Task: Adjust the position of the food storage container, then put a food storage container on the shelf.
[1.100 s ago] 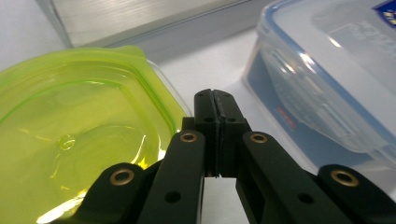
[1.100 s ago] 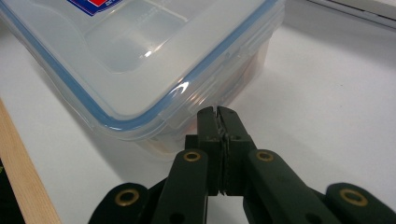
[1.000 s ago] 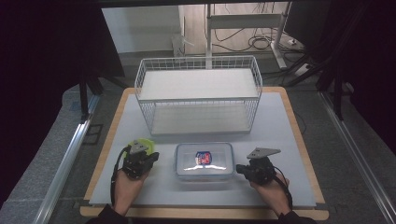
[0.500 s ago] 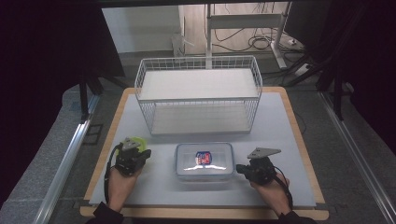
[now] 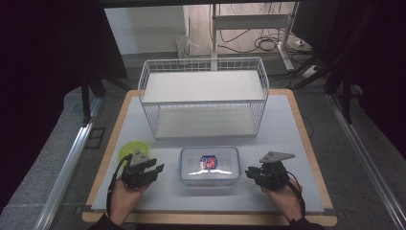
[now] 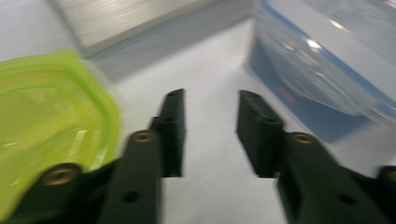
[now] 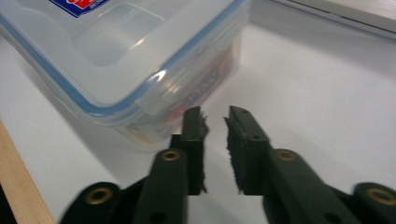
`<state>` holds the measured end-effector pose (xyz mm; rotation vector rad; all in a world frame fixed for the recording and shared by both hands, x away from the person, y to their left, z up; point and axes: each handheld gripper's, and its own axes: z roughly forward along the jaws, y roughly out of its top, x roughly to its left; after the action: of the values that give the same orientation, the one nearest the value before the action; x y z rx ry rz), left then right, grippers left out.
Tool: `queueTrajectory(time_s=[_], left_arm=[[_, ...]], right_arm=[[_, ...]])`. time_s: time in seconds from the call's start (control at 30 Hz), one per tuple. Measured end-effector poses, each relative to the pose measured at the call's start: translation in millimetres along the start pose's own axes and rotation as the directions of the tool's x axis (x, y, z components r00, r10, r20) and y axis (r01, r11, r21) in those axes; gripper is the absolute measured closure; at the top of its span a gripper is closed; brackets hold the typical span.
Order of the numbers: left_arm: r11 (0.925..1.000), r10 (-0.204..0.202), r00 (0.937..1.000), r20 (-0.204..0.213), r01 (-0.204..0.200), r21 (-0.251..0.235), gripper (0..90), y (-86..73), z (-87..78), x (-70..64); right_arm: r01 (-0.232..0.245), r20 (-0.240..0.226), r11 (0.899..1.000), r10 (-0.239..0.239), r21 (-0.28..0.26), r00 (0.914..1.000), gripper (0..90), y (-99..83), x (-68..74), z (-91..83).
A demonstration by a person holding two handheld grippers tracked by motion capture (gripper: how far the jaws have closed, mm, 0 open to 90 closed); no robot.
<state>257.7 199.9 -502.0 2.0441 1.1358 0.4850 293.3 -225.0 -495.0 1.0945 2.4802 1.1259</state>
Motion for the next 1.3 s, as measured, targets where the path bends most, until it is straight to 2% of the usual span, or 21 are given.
queueTrajectory(time_s=[0.07,0.1,0.23,0.37,0.5,0.57,0.6,0.67,0.73,0.83,0.9,0.97,1.03,1.17,1.3], left_arm=[[0.9995,0.023,0.9996,0.013,-0.023,-0.022,44.9,-3.7,-1.1,-5.7],[0.9985,0.044,0.9989,0.014,-0.044,-0.033,42.4,-7.3,-2.6,-9.2],[0.9967,0.073,0.9969,0.029,-0.072,-0.036,28.4,-14.9,-3.3,-15.1],[0.9972,0.072,0.9956,0.061,-0.07,-0.026,22.0,-15.4,0.4,-15.8],[0.9962,0.087,0.9941,0.064,-0.088,-0.001,14.6,-16.0,3.5,-16.9],[0.9965,0.082,0.9934,0.081,-0.083,0.009,11.6,-16.7,6.9,-15.3],[0.995,0.095,0.9927,0.074,-0.097,0.023,9.7,-17.4,9.2,-15.3],[0.9894,0.137,0.9883,0.066,-0.14,0.039,8.4,-18.4,11.4,-16.4],[0.9878,0.15,0.9856,0.079,-0.153,0.032,6.4,-17.6,12.5,-17.5],[0.9926,0.12,0.9877,0.1,-0.121,0.008,5.6,-13.9,10.2,-16.6],[0.9965,0.081,0.9893,0.121,-0.083,0.011,7.0,-8.9,7.6,-14.0],[0.9983,0.054,0.9876,0.147,-0.056,0.012,8.0,-3.4,4.9,-12.4],[0.9987,0.048,0.9856,0.162,-0.05,0.01,8.4,3.1,3.5,-13.0],[0.996,0.084,0.984,0.157,-0.088,0.019,7.3,19.5,5.7,-19.3],[0.9939,0.097,0.9807,0.17,-0.105,0.036,5.4,31.7,13.5,-24.2]], right_arm=[[-0.004,-0.002,1.0,0.004,-0.005,1.0,67.8,-1.9,-1.3,-2.8],[-0.005,-0.001,1.0,0.005,-0.006,1.0,66.5,-2.6,-1.6,-4.1],[0.01,-0.005,1.0,-0.01,-0.01,0.9999,56.9,-5.7,-0.5,-6.8],[0.033,-0.001,0.999,-0.033,0.003,0.9995,49.2,-7.1,1.0,-5.4],[0.045,0.003,0.999,-0.045,-0.006,0.999,42.1,-6.8,0.6,-5.0],[0.045,0.002,0.999,-0.045,-0.009,0.999,39.1,-6.7,-0.4,-4.5],[0.039,-0.002,0.999,-0.039,-0.009,0.9992,37.1,-6.6,-0.9,-3.9],[0.042,-0.009,0.999,-0.042,-0.008,0.9991,33.7,-6.2,-1.0,-3.4],[0.055,-0.005,0.998,-0.055,-0.01,0.9985,30.5,-5.4,-0.1,-3.1],[0.052,-0.006,0.998,-0.053,-0.017,0.9986,26.2,-3.3,-1.5,-4.5],[0.04,-0.011,0.999,-0.04,-0.026,0.9991,22.6,-1.3,-2.9,-6.1],[0.03,-0.016,0.999,-0.03,-0.028,0.9994,19.3,1.3,-4.1,-7.6],[0.009,-0.026,0.999,-0.01,-0.031,0.9996,16.4,4.7,-5.6,-8.4],[-0.017,-0.06,0.999,0.015,-0.037,0.9981,11.5,14.2,-4.8,-9.0],[-0.013,-0.085,1.0,0.011,-0.018,0.9964,7.6,23.9,-1.3,-6.0]])
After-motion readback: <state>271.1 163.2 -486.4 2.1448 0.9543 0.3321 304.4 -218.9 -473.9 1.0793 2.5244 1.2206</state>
